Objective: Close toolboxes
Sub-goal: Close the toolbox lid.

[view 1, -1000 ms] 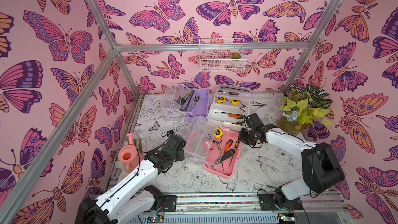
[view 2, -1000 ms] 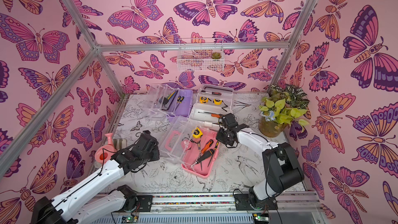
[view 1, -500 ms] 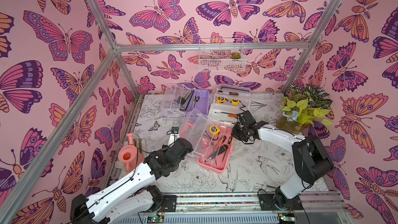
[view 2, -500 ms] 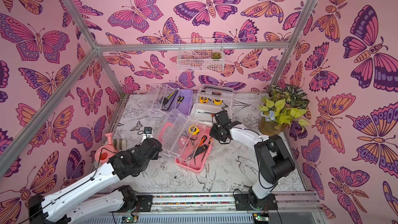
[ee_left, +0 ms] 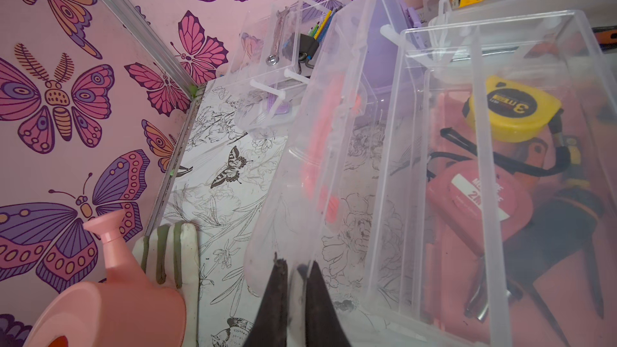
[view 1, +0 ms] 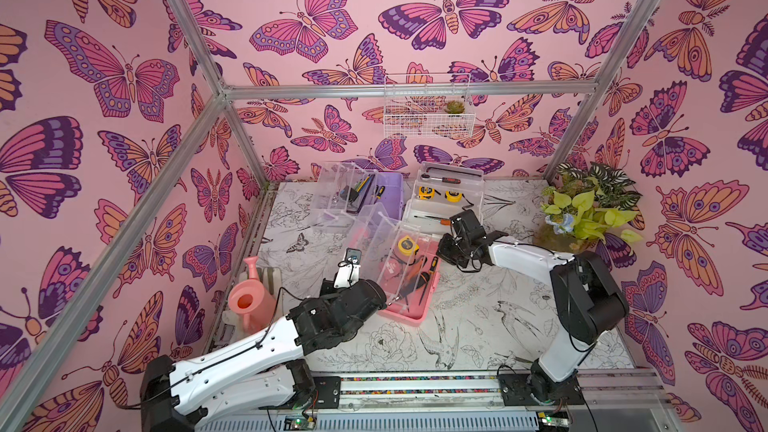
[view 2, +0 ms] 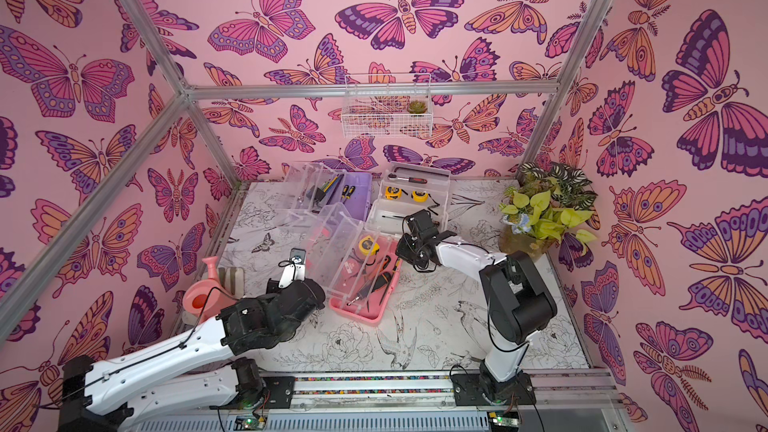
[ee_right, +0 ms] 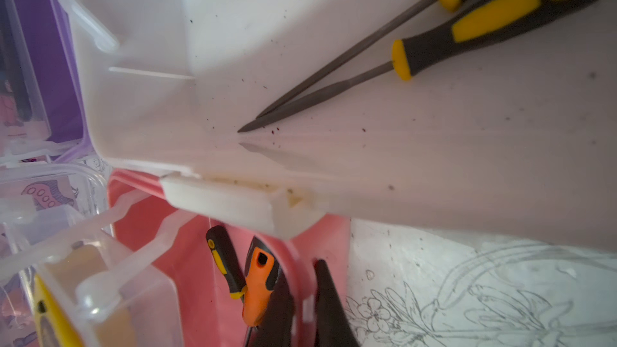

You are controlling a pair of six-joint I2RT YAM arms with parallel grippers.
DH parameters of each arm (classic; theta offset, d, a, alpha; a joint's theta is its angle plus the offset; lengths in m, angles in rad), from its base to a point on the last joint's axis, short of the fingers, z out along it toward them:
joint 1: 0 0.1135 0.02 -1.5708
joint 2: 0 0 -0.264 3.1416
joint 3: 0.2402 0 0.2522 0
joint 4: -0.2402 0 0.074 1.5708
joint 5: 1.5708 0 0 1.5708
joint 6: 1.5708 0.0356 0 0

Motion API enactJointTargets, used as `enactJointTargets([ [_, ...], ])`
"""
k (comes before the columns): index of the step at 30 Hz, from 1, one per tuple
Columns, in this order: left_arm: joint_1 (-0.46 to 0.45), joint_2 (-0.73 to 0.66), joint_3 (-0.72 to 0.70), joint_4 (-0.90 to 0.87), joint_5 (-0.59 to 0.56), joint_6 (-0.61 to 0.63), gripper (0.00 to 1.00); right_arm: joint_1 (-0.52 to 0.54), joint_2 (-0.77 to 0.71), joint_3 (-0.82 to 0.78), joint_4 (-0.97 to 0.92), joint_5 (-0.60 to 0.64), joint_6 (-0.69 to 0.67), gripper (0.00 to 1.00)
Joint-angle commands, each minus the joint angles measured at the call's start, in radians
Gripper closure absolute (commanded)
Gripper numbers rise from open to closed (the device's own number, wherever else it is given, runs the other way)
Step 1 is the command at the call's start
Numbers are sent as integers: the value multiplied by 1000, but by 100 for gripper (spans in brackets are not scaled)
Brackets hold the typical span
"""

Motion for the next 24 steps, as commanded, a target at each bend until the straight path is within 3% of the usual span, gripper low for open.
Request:
enactJointTargets([
  [1, -55, 9, -36, 76, 189, 23, 100, 52, 53, 30, 205, -192, 54, 100],
  [19, -178, 100, 8, 89, 146, 14, 100, 88, 168, 71, 407, -299, 93, 100],
  [24, -187, 132, 30, 99, 155, 1, 100, 93, 187, 86, 420, -302, 96, 95],
])
